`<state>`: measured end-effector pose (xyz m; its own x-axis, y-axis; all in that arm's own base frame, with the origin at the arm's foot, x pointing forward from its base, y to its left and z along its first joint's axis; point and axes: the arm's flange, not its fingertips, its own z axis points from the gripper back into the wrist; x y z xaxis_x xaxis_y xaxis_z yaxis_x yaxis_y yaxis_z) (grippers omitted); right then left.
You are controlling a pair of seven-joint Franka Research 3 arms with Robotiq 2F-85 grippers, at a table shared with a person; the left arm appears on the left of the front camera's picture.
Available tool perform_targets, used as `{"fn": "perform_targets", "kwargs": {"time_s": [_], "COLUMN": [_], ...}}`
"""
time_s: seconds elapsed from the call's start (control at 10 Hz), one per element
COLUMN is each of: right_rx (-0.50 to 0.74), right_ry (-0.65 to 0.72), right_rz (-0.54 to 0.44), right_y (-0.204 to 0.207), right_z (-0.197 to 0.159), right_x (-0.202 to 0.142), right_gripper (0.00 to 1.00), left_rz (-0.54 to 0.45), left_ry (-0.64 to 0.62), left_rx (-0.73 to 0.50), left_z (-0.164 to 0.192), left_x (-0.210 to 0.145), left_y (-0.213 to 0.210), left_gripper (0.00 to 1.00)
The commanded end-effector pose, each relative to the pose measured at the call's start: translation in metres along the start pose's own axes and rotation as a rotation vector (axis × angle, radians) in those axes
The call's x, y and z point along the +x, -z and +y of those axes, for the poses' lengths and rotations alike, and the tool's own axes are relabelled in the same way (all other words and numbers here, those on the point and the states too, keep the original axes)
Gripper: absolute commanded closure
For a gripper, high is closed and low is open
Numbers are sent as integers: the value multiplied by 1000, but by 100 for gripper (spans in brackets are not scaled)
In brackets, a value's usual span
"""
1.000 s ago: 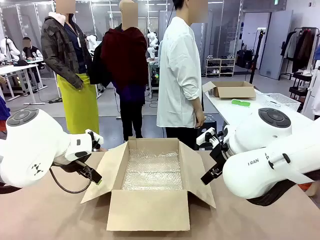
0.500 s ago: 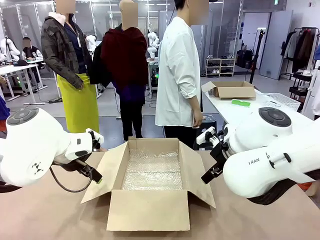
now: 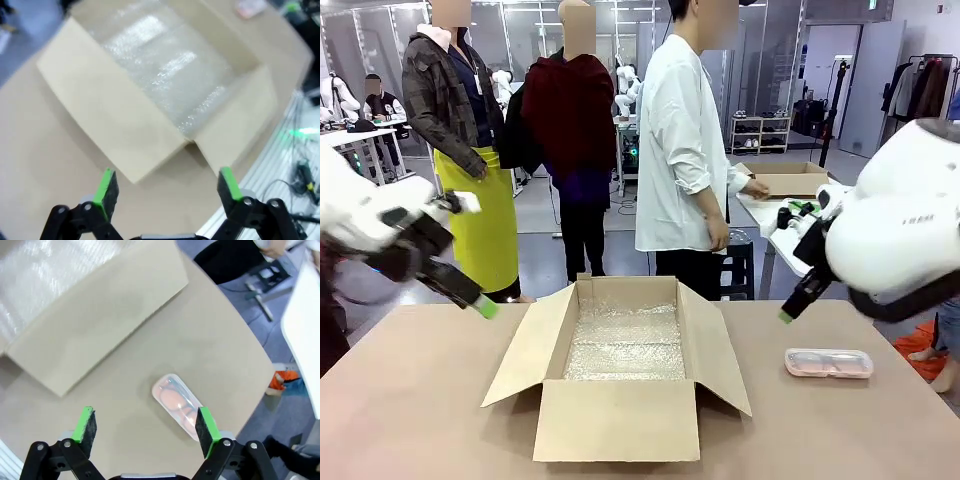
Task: Pack the glasses set securely to prepare it for shipping.
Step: Place the Glasses case inside the Package Box.
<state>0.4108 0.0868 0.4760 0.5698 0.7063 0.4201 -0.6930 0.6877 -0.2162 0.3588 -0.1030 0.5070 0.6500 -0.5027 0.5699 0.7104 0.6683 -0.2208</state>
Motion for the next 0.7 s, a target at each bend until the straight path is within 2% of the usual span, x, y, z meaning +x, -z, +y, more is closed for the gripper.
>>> {"fn": "perform_targets", "kwargs": {"time_s": [0.0, 0.2, 0.3, 0.4, 0.6], "right_rx": [89, 92, 64, 82, 82], "right_ry": [-160, -221, -161, -182, -182], "right_rz": [48, 92, 61, 84, 84], "right_y": [4, 11, 13, 6, 6], "right_z": [-32, -48, -47, -40, -40], "right_x": [-7, -18, -16, -20, -20], "right_gripper": [0, 0, 0, 0, 0], "left_rz": [51, 17, -5, -26, 14], "left_ry": [34, 26, 17, -9, 13], "left_rx": [-119, -132, -128, -84, -123], "left_z": [21, 27, 26, 26, 29], "left_x": [-20, -40, -43, -46, -42], "left_y": [-33, -51, -52, -52, -56], "left_gripper": [0, 0, 0, 0, 0]}}
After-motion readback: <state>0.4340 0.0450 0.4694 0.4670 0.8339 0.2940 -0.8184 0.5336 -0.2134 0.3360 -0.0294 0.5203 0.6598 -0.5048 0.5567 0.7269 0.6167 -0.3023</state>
